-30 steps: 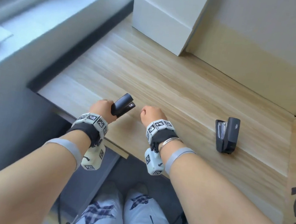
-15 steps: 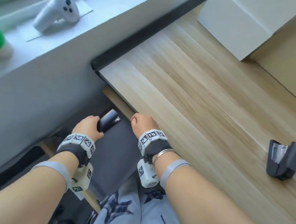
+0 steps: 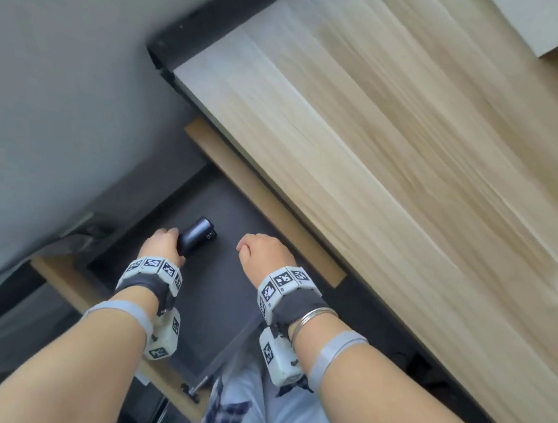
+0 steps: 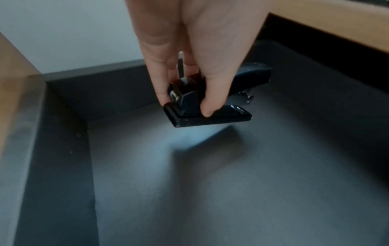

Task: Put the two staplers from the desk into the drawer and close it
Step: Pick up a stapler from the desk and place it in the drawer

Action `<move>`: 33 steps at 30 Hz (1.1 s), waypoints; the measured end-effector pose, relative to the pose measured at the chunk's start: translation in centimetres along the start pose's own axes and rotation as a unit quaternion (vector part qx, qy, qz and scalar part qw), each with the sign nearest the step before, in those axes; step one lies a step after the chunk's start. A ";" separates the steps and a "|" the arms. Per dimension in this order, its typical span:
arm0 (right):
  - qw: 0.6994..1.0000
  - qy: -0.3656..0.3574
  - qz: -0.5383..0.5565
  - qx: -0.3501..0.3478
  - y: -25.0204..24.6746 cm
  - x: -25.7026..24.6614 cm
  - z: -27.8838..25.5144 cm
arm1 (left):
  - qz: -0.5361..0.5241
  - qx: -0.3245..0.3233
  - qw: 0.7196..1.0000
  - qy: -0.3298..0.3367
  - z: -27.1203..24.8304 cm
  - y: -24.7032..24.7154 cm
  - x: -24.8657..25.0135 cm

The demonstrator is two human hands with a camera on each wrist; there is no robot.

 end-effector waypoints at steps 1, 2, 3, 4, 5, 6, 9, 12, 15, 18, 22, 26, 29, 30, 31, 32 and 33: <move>1.000 0.002 -0.001 -0.006 0.5 0.3 0.2 | 0.001 -0.004 1.000 0.000 0.5 0.6 0.0; 1.000 0.005 -0.003 -0.012 0.9 0.5 0.4 | 0.003 -0.007 1.000 -0.001 0.9 1.1 -0.1; 1.000 0.008 -0.004 -0.016 1.2 0.8 0.6 | 0.004 -0.012 1.000 -0.004 1.2 1.6 -0.2; 1.000 0.011 -0.005 -0.020 1.5 1.0 0.7 | 0.006 -0.015 1.000 -0.007 1.4 2.0 -0.2; 1.000 0.015 -0.006 -0.023 1.8 1.2 0.9 | 0.007 -0.017 1.000 -0.008 1.7 2.3 -0.2; 0.999 0.017 -0.008 -0.027 2.1 1.4 1.1 | 0.010 -0.020 1.000 -0.010 1.9 2.6 -0.2; 0.999 0.025 -0.013 -0.037 2.6 1.8 1.6 | 0.018 -0.037 0.999 -0.019 2.4 3.4 -0.2; 0.998 0.038 -0.009 -0.049 2.8 1.9 2.2 | 0.027 -0.050 0.998 -0.027 2.6 3.6 0.0; 0.998 0.046 -0.003 -0.046 2.5 2.0 2.3 | 0.040 -0.068 0.996 -0.032 2.5 3.1 0.3; 0.998 0.049 0.004 -0.038 1.4 1.9 1.9 | 0.056 -0.079 0.995 -0.038 1.9 1.6 0.9; 0.998 0.054 0.012 -0.030 -1.1 1.5 0.6 | 0.089 -0.080 0.993 -0.003 0.2 -1.2 3.2; 0.998 0.048 0.031 -0.012 -4.2 1.1 -1.5 | 0.095 -0.095 0.990 0.049 -2.9 -4.4 6.6; 0.998 0.046 0.037 0.004 -6.7 1.2 -3.3 | 0.103 -0.087 0.987 0.090 -5.1 -7.4 9.7; 0.998 0.046 0.043 0.007 -7.7 1.4 -3.8 | 0.118 -0.085 0.984 0.101 -6.0 -8.5 10.8; 0.998 0.046 0.051 0.012 -8.7 1.7 -4.3 | 0.133 -0.079 0.982 0.112 -6.7 -9.6 12.1; 0.997 0.047 0.060 0.017 -9.7 2.0 -4.8 | 0.147 -0.073 0.979 0.123 -7.4 -10.7 13.3; 0.996 0.049 0.067 0.023 -10.8 2.4 -5.3 | 0.154 -0.068 0.976 0.136 -8.0 -11.8 14.7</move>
Point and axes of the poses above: each hand's wrist, its own z-axis towards the middle knuckle, its own y-axis out of the palm, x = y × z, the point moved 5 cm from there along z, towards the middle knuckle, and after that the axes turned 13 degrees about x, right-handed, at the moved point
